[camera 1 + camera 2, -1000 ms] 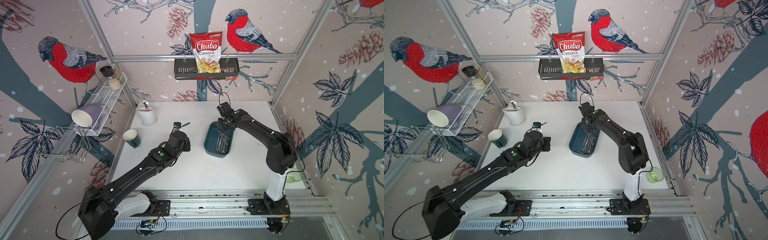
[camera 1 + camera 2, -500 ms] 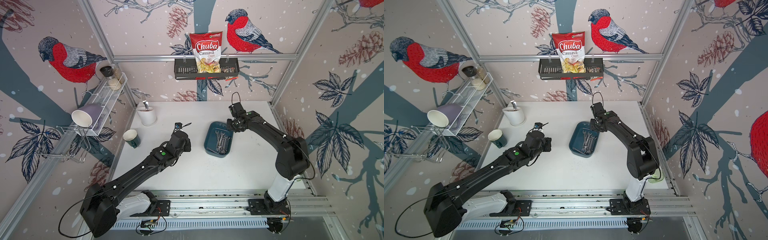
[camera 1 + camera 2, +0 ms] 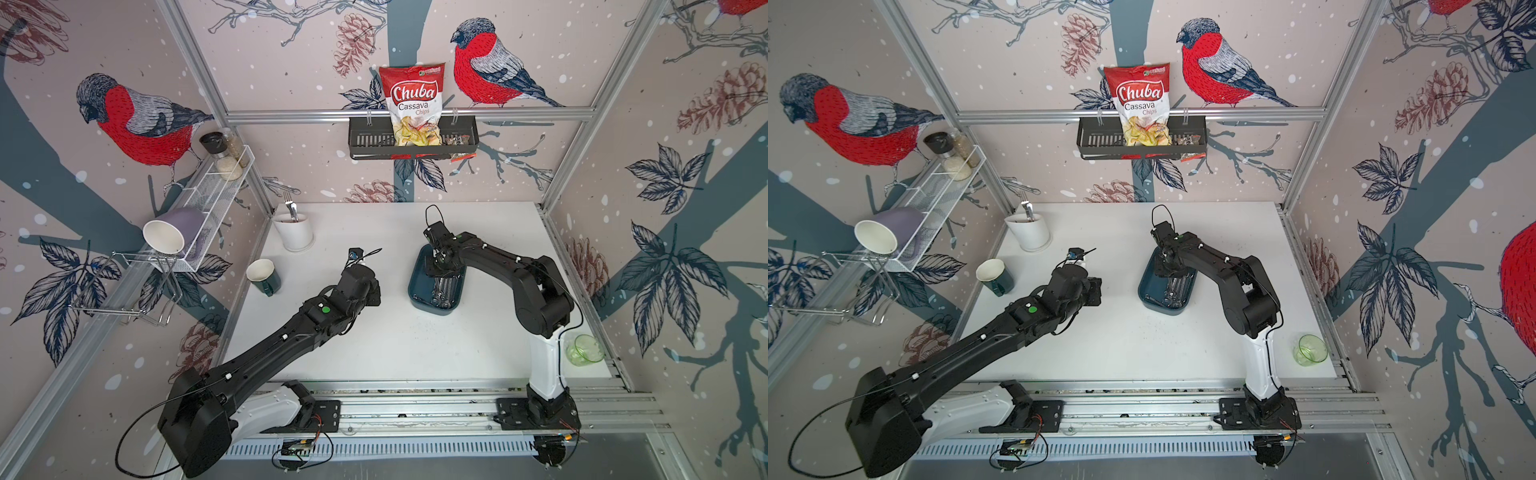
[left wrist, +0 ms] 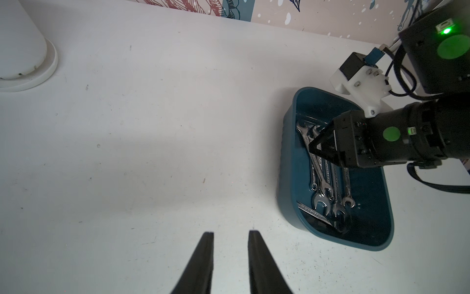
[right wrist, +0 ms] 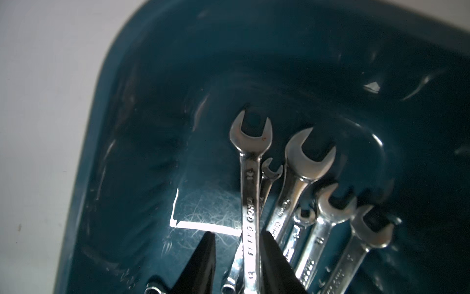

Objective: Take out the wrench from the storage box
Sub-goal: Pick up the wrench from the storage box.

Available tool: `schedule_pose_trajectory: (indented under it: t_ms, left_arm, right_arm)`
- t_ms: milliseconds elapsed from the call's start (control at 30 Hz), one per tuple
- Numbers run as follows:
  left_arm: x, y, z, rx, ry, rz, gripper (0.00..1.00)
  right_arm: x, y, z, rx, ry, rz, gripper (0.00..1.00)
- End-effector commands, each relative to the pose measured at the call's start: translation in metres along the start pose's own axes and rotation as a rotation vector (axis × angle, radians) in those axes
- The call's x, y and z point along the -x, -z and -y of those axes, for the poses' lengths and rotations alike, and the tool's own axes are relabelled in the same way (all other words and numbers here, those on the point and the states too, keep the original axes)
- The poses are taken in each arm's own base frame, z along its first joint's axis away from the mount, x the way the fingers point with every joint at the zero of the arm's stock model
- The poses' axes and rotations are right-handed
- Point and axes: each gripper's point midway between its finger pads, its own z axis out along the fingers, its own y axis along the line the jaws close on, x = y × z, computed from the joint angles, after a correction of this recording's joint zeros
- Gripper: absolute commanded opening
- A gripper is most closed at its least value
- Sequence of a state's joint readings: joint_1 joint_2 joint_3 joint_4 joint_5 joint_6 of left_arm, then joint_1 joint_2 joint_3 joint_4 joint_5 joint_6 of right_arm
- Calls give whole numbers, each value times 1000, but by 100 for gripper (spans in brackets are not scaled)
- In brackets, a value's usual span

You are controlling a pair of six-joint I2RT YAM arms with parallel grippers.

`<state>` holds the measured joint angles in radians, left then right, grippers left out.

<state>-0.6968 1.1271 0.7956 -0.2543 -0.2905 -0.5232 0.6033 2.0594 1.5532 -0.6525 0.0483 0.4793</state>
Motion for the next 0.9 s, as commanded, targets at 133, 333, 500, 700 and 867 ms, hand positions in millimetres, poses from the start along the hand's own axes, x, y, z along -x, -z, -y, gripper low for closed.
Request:
schedule_pose_trajectory:
  t_ms: [133,333,500,700,867]
  left_arm:
    - [4,1,-1,1,4,21,29]
    - [4,1,-1,1,5,21,29]
    - [4,2,-1,-2,4,21,29]
    - [3,1,0,-3,6,18,29]
    - [3,2,-1,-3,4,18,29]
  right_arm:
    - [-8,-13,0,-19,-15,-25,34]
    - [-15,-19,6,-53,-25,-43,34]
    - [-17,-21,8,-83,-22,-49,34]
    - [-19,-26,11,-94,-25,-59,32]
    - [-21,-28,14,-112,-22,-65,22]
